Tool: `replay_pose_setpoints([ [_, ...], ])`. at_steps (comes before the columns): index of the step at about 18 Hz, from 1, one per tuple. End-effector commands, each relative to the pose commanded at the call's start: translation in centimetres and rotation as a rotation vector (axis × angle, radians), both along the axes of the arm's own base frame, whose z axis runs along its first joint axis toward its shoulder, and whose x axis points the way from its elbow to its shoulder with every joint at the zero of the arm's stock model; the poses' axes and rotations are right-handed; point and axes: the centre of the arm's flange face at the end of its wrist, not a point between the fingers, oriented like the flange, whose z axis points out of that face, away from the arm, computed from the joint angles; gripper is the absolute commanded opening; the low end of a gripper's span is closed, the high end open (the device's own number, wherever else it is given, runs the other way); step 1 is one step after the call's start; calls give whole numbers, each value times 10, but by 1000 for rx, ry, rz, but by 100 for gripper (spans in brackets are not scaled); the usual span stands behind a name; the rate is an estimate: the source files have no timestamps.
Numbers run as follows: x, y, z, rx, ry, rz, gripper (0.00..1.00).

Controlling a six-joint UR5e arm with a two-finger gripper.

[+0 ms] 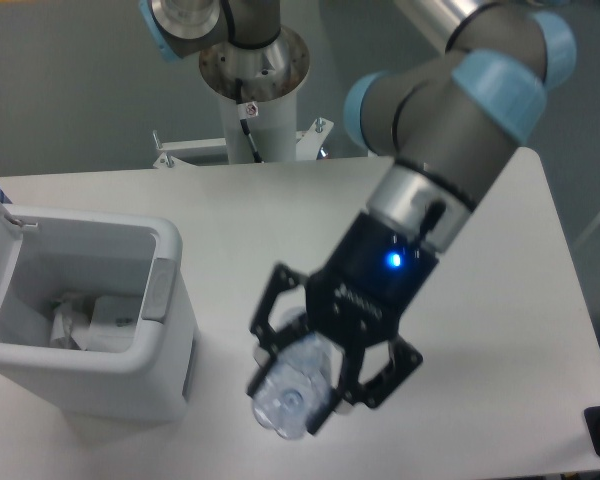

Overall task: Place the trash in the trash can
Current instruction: 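Lift the bottle and carry it over the white bin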

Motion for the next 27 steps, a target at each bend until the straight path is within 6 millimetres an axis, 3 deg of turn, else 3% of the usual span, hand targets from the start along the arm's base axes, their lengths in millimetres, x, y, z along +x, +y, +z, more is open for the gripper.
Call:
replay_pose_setpoints([
  [3, 43, 9, 21, 17, 18, -49, 41],
  [6, 78, 26, 20, 17, 22, -103, 42],
  [11, 126, 52, -15, -13, 10, -189, 46],
  [15, 152, 64, -41, -30, 19, -246, 51],
  [20, 162, 56, -52, -49, 1, -252, 77],
  [21, 163, 54, -53, -50, 2, -253, 92],
  [22, 165, 52, -54, -48, 9, -258, 98],
  [25, 162, 48, -61, -50, 16, -258, 100],
  [27, 136, 38, -65, -57, 9, -218, 100],
])
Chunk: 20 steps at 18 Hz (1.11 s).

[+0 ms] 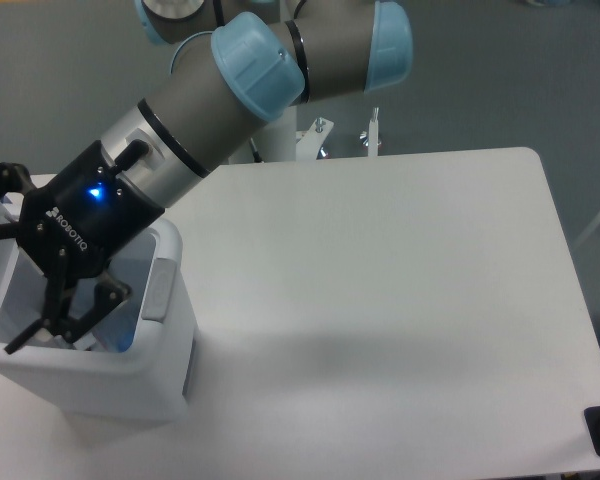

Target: Place the trash in the trash can

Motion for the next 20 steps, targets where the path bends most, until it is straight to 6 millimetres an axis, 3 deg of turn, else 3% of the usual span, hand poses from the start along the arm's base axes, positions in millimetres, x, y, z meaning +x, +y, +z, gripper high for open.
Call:
replay_pose_setpoints([
  [3, -56, -23, -8, -9, -3, 86, 100],
  [5, -105, -46, -14, -7, 5, 156, 100],
  [8, -172, -84, -46, -43, 40, 252, 100],
  [14, -229, -125, -126, -296, 282, 371, 100],
  [20, -255, -156, -164, -508, 510, 375, 100],
])
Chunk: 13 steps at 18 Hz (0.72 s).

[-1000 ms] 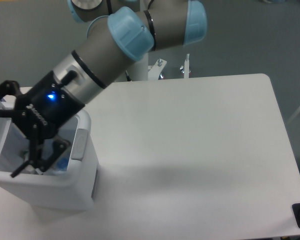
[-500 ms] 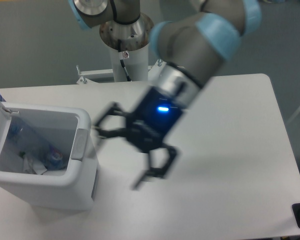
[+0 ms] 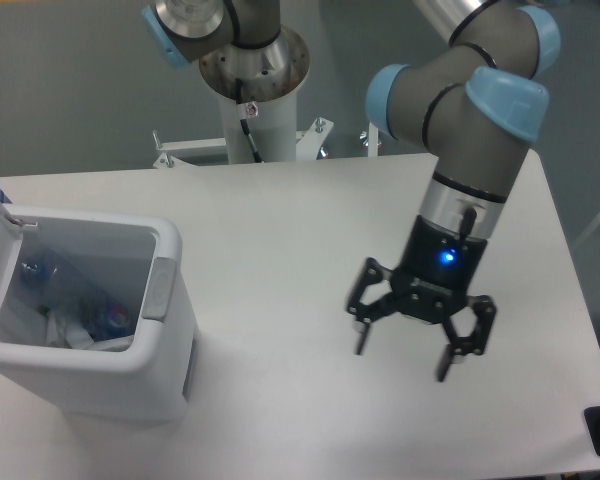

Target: Place the trash in the trash can

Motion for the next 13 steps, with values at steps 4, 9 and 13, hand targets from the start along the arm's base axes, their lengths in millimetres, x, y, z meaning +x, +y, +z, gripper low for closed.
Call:
replay_pose_setpoints([
  [4, -15, -20, -21, -244, 96, -8, 100],
  [9, -13, -34, -57, -449, 128, -83, 100],
  [13, -12, -33, -63, -467, 135, -119, 100],
])
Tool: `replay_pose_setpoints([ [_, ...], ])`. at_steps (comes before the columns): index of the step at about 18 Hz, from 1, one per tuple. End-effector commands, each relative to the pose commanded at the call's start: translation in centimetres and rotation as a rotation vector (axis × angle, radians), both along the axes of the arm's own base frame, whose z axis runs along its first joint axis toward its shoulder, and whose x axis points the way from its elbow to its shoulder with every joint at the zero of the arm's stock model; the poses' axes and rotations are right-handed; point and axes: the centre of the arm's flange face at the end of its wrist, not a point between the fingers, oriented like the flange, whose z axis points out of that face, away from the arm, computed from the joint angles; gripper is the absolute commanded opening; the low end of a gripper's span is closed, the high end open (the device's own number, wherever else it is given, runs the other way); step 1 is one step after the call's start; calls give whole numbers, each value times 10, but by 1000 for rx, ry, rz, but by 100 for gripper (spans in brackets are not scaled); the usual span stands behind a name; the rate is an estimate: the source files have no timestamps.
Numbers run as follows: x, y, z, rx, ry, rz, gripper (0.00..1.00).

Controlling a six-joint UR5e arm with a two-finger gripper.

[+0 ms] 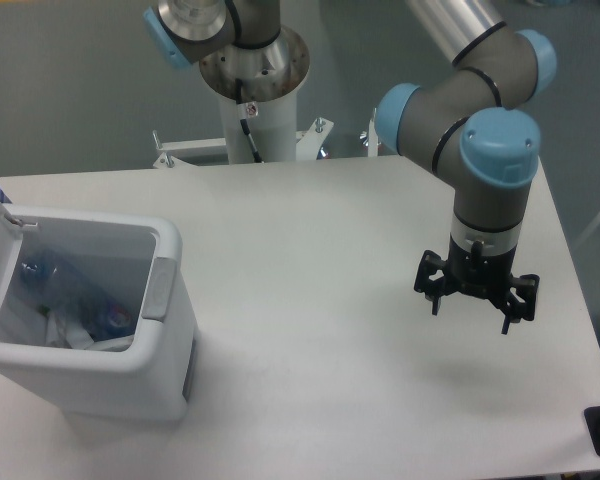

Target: Place the trash in the trash can

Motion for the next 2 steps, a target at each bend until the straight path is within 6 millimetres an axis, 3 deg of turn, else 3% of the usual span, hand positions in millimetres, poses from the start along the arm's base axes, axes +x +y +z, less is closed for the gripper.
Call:
replay_pose_setpoints([
  [2, 2, 0, -4, -6, -4, -1, 100],
])
